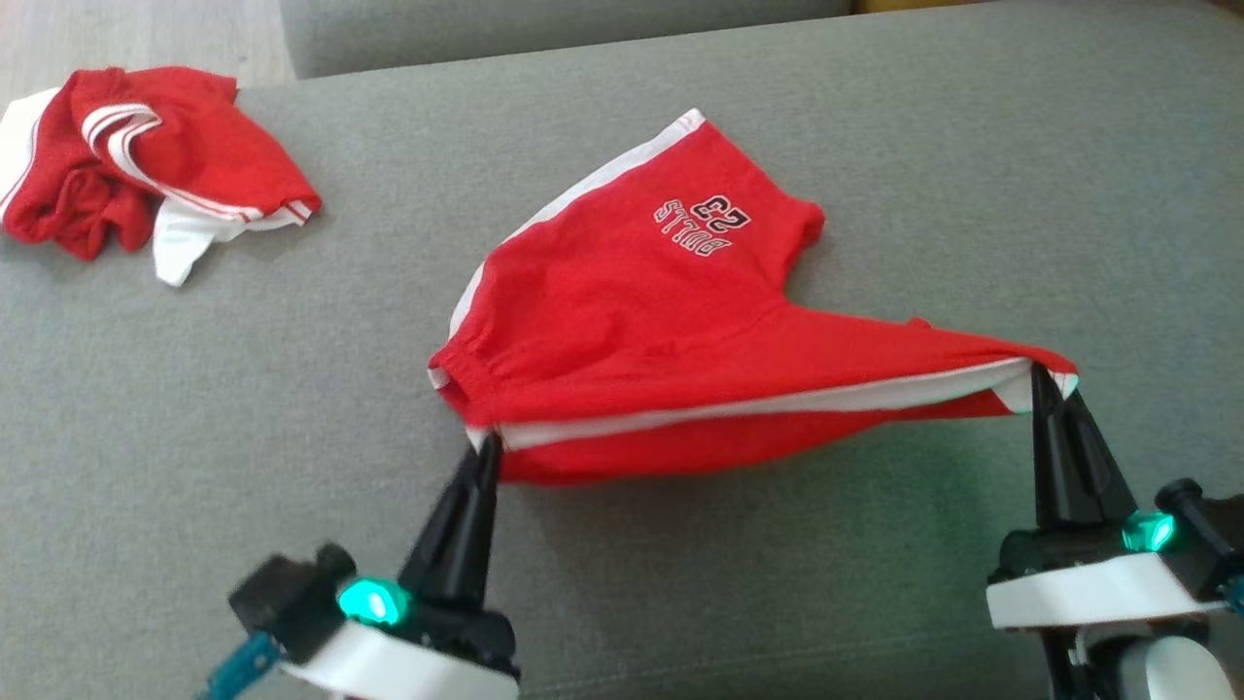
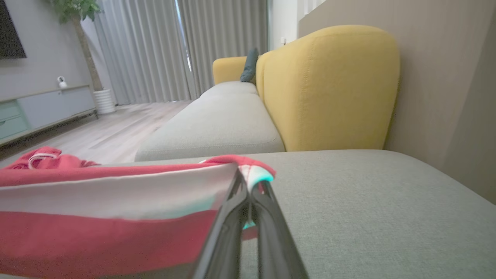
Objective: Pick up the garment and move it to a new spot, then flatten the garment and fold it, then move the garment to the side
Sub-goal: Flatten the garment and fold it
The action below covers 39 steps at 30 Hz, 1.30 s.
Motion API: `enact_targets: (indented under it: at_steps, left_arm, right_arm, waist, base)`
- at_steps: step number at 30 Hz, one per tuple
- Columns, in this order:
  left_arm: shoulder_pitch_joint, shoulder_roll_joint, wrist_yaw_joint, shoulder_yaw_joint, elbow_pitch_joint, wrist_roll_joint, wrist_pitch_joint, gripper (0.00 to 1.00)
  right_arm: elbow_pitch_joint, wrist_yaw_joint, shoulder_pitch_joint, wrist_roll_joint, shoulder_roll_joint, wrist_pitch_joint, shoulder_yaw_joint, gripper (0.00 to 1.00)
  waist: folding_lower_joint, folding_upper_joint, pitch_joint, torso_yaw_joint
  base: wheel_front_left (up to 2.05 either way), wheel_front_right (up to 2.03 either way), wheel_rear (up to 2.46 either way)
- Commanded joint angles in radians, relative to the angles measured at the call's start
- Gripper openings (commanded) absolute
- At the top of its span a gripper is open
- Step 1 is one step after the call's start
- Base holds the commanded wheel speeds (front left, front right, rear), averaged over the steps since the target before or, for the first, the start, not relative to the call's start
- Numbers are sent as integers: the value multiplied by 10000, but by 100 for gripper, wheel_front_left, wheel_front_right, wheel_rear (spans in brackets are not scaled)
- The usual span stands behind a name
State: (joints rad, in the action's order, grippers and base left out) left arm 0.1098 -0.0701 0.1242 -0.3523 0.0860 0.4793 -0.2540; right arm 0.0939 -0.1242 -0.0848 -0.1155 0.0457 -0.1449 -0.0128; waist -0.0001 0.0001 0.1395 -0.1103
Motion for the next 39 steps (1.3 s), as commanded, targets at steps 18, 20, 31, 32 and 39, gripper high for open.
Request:
enact_targets:
  at_steps: [18,20,31,32,39]
  left_arm:
    - [-2420,195,-712,-436,-2044,3472,599,0]
    - [-3026,196,-881,-553,-2494,3817,548,0]
    - [-5954,197,-1569,-2272,-4870,5147,109,0]
    - [-6102,197,-1620,-2440,-4965,5270,71,0]
    - [-6807,198,-1870,-3393,-5258,5984,-52,0]
  right_arm:
    - [-2581,-65,3887,664,576,986,524,0]
    - [-3272,-65,4654,713,735,1095,704,0]
    - [-7228,-65,8509,656,1611,1519,1648,0]
    - [-7558,-65,8760,633,1672,1530,1692,0]
    - [-9310,-65,9944,483,1922,1397,1958,0]
  waist:
    - [1,-1,1230,1376]
    - [1,-1,1434,1579]
    - [1,-1,2321,2774]
    - [1,-1,2373,2866]
    - [1,-1,2561,3278]
  base:
    - [0,0,0]
    - [0,0,0]
    - [0,0,0]
    - [0,0,0]
    - [0,0,0]
